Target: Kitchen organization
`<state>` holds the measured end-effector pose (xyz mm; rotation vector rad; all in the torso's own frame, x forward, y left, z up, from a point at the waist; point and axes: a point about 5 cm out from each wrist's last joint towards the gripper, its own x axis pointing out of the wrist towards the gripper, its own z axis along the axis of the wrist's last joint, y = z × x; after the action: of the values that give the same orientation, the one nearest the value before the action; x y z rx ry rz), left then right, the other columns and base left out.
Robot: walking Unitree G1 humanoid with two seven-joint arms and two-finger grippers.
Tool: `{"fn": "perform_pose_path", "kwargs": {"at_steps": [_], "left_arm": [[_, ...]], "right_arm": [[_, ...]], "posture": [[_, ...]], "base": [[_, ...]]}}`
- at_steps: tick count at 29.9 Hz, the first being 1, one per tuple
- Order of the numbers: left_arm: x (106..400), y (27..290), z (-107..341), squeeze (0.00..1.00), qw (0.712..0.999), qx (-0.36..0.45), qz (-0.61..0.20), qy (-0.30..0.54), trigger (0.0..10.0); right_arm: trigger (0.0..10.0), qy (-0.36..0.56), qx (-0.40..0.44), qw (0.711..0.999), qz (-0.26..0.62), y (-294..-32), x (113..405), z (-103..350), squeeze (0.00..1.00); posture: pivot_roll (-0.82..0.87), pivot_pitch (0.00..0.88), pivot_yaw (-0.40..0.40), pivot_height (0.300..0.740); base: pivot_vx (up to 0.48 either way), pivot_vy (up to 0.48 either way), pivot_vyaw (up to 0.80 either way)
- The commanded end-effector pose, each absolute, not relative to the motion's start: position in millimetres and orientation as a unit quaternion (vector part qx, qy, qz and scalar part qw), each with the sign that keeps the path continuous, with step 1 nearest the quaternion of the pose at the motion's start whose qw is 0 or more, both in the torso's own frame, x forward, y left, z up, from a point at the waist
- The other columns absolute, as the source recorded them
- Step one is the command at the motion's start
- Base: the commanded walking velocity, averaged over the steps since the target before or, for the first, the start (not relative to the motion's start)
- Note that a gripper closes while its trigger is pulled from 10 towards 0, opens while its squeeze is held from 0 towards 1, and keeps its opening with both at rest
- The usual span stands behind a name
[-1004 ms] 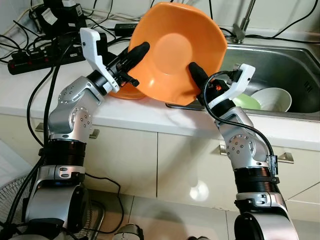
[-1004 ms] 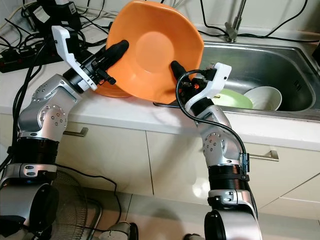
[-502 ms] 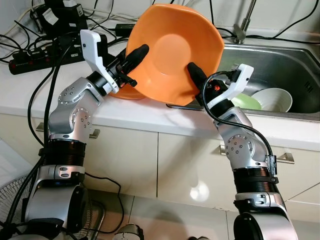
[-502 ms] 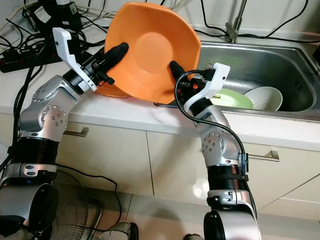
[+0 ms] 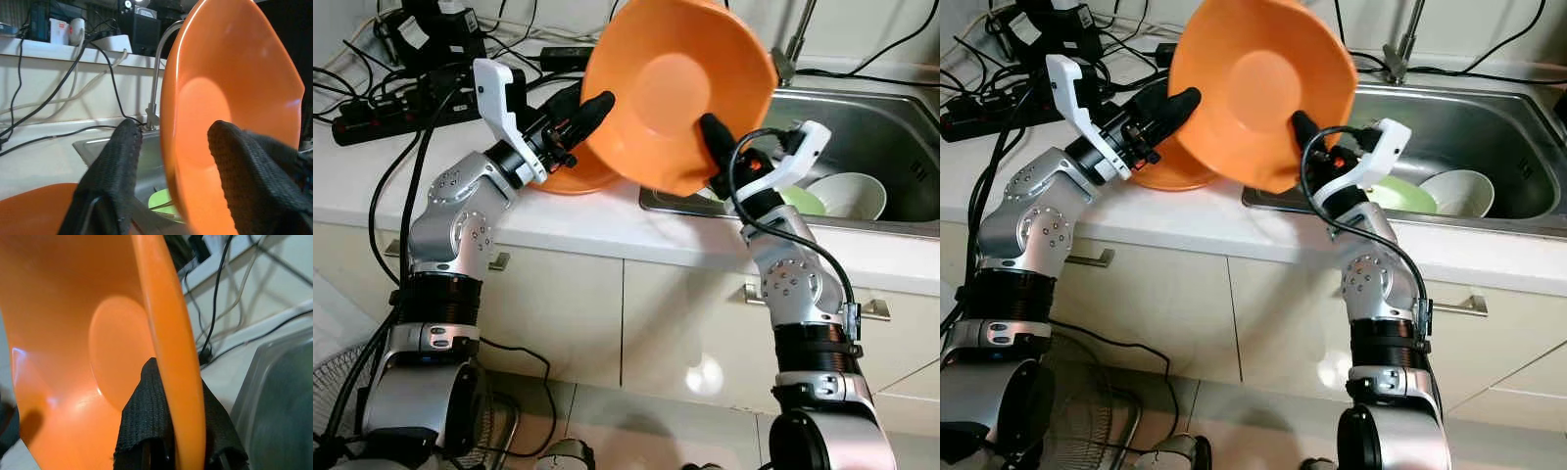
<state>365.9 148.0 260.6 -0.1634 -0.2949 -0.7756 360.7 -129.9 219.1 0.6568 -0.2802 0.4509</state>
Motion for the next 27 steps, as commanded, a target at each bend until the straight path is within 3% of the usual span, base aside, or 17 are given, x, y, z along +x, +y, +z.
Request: {"fn": "perform_pose_path", "kwargs": {"at_steps": [1, 2, 13, 15, 17, 23, 27], "left_arm": [[366.2, 149.2, 268.1, 1.0, 0.913, -0.068, -0.369, -0.158, 10.0], [365.8, 149.0, 267.3, 0.0, 0.914, -0.068, -0.368, -0.158, 10.0], [359.4, 148.1, 256.3, 0.0, 0.921, -0.06, -0.355, -0.146, 10.0], [354.4, 142.4, 244.7, 0.0, 0.926, -0.018, -0.357, -0.124, 10.0], [347.2, 134.6, 228.5, 0.0, 0.924, 0.022, -0.37, -0.092, 10.0], [334.3, 126.4, 209.6, 0.0, 0.917, 0.033, -0.394, -0.047, 10.0], [325.1, 116.9, 199.8, 0.0, 0.909, 0.052, -0.412, -0.026, 10.0]], "right_arm": [[0.0, -0.174, 0.325, 0.907, 0.204, -138.8, 364.2, 236.4, 0.0], [0.0, -0.174, 0.323, 0.909, 0.199, -141.2, 365.4, 236.8, 0.0], [0.0, -0.194, 0.288, 0.932, 0.105, -182.2, 379.1, 248.5, 0.0], [10.0, -0.175, 0.266, 0.946, 0.057, -194.1, 385.6, 241.9, 0.0], [10.0, -0.148, 0.237, 0.96, 0.024, -201.2, 389.8, 228.8, 0.0], [10.0, -0.108, 0.197, 0.974, -0.007, -204.0, 393.4, 213.1, 0.0], [10.0, -0.075, 0.123, 0.989, -0.033, -205.6, 400.0, 208.7, 0.0]], "posture": [[0.08, 0.014, 0.039, 0.74], [0.08, 0.014, 0.039, 0.74], [0.08, 0.021, 0.032, 0.74], [0.09, 0.023, 0.028, 0.74], [0.1, 0.025, 0.025, 0.74], [0.1, 0.034, 0.026, 0.74], [0.12, 0.043, 0.025, 0.74]], "base": [[0.0, 0.0, 0.0], [0.0, 0.0, 0.0], [0.0, 0.0, 0.0], [0.0, 0.0, 0.0], [0.0, 0.0, 0.0], [0.0, 0.0, 0.0], [0.0, 0.0, 0.0]]}}
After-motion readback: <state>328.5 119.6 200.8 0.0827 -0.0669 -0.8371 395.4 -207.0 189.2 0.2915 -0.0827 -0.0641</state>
